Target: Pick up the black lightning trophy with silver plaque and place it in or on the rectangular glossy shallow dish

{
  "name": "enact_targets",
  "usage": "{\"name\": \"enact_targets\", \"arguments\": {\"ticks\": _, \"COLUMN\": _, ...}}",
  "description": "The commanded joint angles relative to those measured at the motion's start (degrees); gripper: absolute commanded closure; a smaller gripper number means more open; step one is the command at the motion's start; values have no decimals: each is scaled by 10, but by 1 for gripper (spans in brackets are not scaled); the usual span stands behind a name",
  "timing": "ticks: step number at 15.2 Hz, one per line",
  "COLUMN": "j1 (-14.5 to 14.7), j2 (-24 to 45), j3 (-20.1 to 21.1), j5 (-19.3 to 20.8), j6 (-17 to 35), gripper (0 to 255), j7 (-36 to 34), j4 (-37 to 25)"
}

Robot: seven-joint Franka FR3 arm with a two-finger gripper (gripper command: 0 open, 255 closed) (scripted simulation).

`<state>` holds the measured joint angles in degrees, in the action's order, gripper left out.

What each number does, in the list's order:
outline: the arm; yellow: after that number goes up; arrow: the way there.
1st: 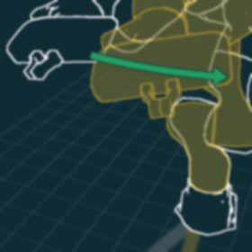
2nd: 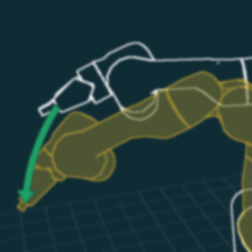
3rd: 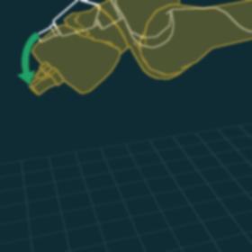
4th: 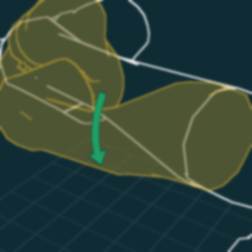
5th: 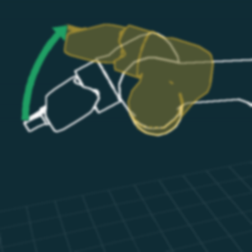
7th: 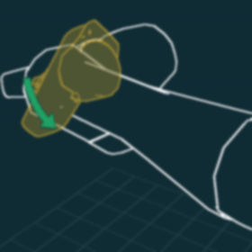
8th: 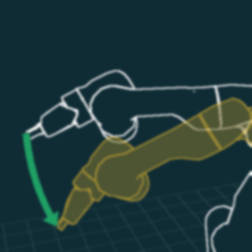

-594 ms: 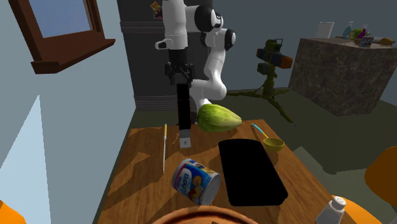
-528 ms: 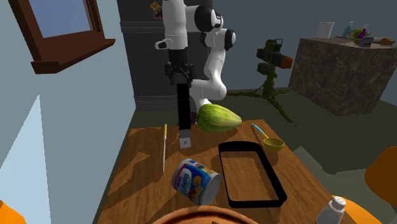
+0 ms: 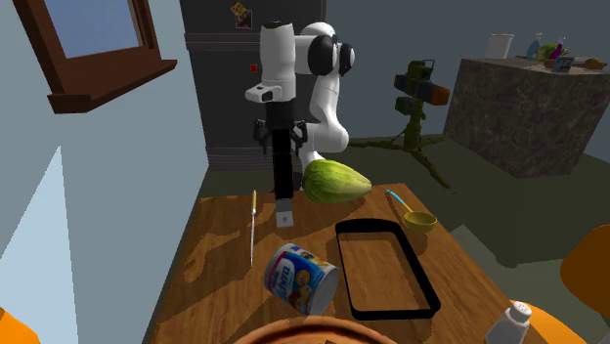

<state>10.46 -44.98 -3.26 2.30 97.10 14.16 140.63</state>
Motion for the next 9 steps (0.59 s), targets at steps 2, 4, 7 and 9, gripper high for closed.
{"name": "enact_targets", "arguments": {"ticks": 2, "j1": 1, "j2": -3, "j3": -1, "j5": 2, "j6": 23, "gripper": 0, "j7": 4, "j4": 25}}
{"name": "enact_targets", "arguments": {"ticks": 4, "j1": 1, "j2": -4, "j3": -2, "j5": 2, "j6": 35, "gripper": 0, "j7": 4, "j4": 38}}
{"name": "enact_targets", "arguments": {"ticks": 7, "j1": 1, "j2": -4, "j3": -2, "j5": 2, "j6": 35, "gripper": 0, "j7": 4, "j4": 38}}
{"name": "enact_targets", "arguments": {"ticks": 9, "j1": 1, "j2": -4, "j3": -2, "j5": 2, "j6": 35, "gripper": 0, "j7": 4, "j4": 38}}
